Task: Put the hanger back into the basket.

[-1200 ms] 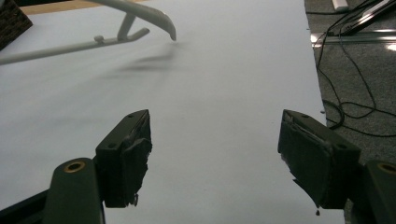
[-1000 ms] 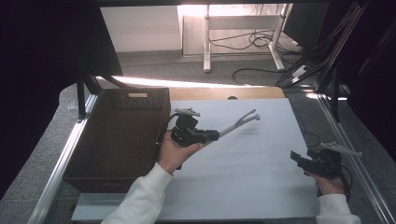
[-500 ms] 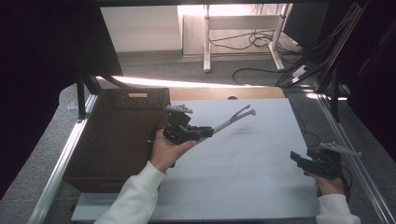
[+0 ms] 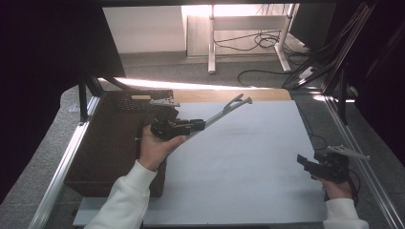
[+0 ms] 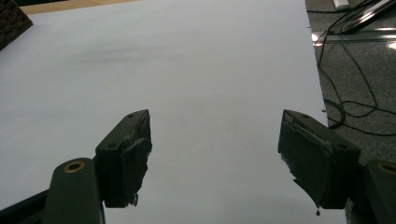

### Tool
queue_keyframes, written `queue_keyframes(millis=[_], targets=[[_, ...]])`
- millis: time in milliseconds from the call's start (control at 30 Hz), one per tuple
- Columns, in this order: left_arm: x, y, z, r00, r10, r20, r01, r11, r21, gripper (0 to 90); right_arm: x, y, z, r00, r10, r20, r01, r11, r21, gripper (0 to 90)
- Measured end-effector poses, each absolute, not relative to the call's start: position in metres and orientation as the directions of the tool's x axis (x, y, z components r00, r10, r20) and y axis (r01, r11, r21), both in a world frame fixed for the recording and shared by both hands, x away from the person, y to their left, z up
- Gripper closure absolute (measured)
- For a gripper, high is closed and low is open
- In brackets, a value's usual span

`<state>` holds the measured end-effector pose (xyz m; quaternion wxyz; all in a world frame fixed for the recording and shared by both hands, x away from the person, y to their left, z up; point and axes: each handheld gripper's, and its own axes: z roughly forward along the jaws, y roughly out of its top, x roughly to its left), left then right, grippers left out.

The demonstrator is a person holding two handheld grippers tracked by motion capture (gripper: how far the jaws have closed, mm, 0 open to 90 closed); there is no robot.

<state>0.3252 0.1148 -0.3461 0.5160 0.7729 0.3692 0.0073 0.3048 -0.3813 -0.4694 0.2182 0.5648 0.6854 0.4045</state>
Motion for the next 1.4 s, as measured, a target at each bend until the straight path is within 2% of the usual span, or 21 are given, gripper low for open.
queue_keyframes(millis=[667,1400], targets=[[0.317,0.167,-0.333,0.689,0.630,-0.358,0.548,-0.130,0.826,82.5,0.305,-0.377,-0.469,-0.288,0.946,0.150,0.596,0.054,0.801,25.9],[0.297,0.235,-0.336,0.640,0.680,-0.358,0.533,-0.057,0.844,82.5,0.305,-0.375,-0.469,-0.287,0.946,0.148,0.597,0.056,0.800,25.9]])
